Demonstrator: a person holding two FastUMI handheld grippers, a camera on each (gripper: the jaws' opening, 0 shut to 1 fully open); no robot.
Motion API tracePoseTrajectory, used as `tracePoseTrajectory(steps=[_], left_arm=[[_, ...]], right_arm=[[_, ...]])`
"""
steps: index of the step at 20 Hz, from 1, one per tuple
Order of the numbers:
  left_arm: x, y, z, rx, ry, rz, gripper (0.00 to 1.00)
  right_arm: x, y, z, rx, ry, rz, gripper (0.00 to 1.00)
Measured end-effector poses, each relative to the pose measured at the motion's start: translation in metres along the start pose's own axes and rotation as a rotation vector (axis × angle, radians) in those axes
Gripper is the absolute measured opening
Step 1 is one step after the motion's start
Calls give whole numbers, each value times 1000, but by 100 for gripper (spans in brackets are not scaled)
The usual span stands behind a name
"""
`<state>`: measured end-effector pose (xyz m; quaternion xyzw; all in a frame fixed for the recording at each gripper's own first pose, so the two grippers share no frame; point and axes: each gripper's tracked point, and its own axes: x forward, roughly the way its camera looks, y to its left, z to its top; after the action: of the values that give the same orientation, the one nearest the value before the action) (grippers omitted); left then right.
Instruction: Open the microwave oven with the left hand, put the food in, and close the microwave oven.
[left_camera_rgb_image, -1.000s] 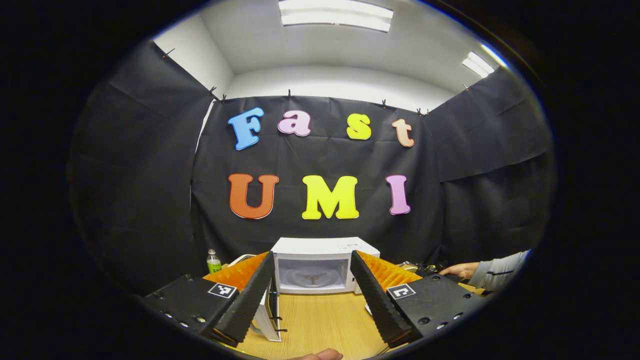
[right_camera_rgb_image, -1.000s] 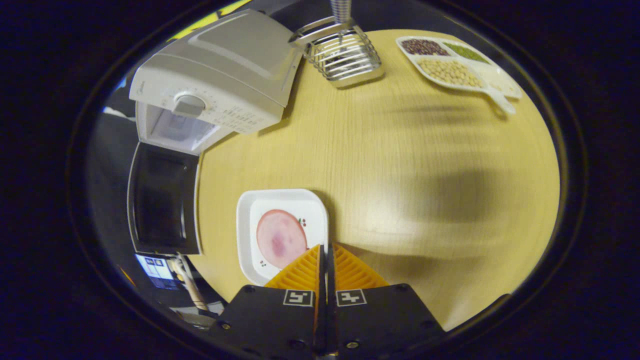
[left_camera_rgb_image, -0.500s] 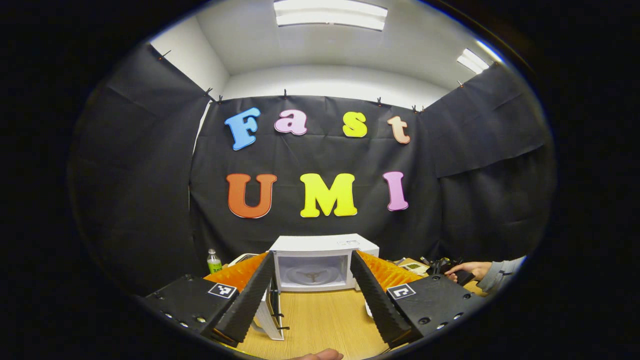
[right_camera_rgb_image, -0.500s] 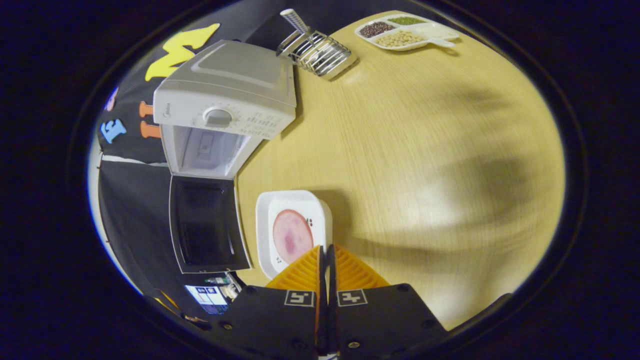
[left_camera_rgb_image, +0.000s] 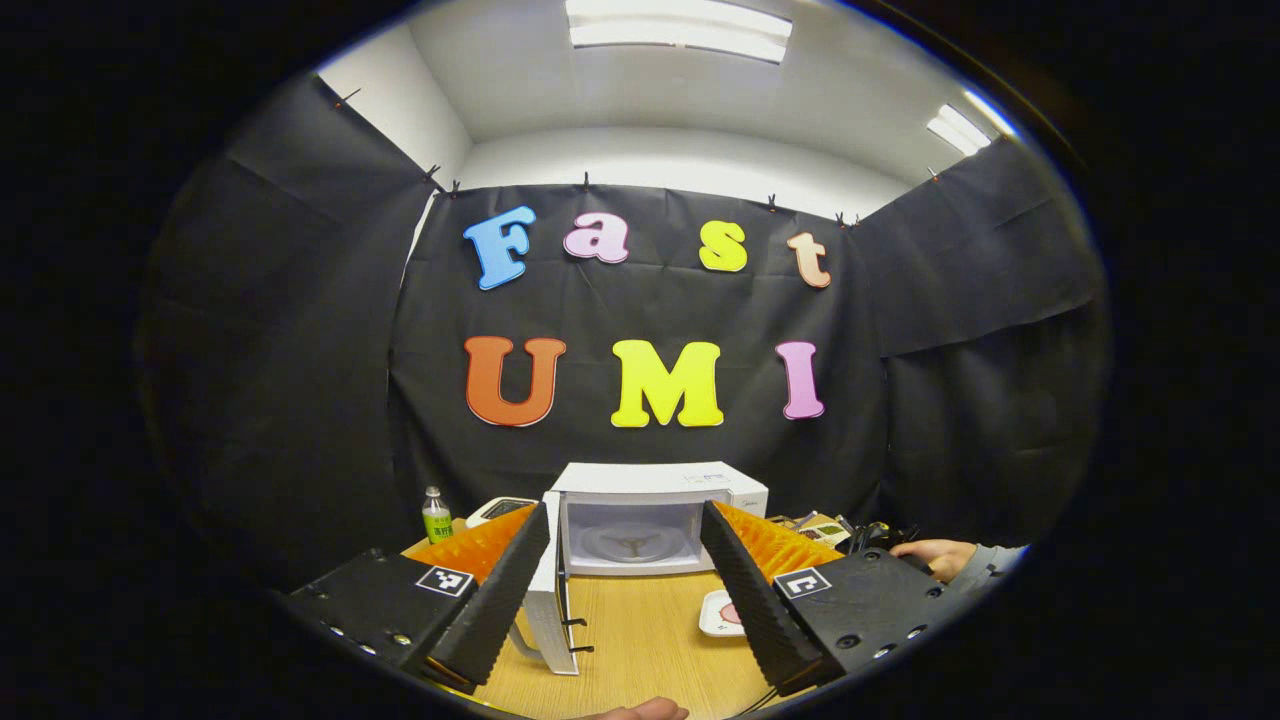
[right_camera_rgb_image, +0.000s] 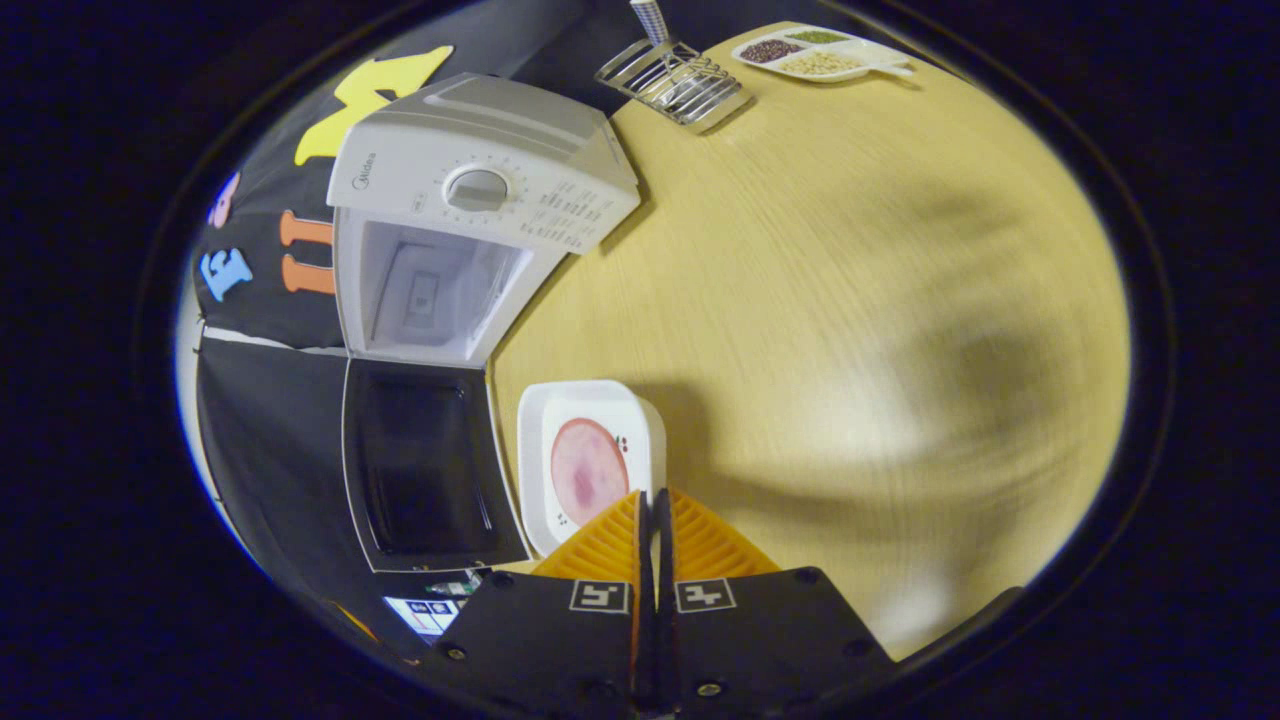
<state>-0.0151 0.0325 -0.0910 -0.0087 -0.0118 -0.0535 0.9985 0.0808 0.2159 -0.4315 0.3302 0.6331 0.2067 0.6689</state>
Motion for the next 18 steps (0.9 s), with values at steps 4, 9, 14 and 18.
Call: tracePoseTrajectory(steps=[4,9,14,18], left_arm=[[-8,8,-6,7,11,20,93],[-11,14,-11,12,22,13,93],[-18,26,-8,-1,19,21,93],[-19,37,-4,3,10,34,93]], right_arm=[[21,42,-4,110,-33,84,0],[46,91,20,186,-197,163,4],[72,119,49,254,-359,179,4],[91,139,72,357,-495,198,4]])
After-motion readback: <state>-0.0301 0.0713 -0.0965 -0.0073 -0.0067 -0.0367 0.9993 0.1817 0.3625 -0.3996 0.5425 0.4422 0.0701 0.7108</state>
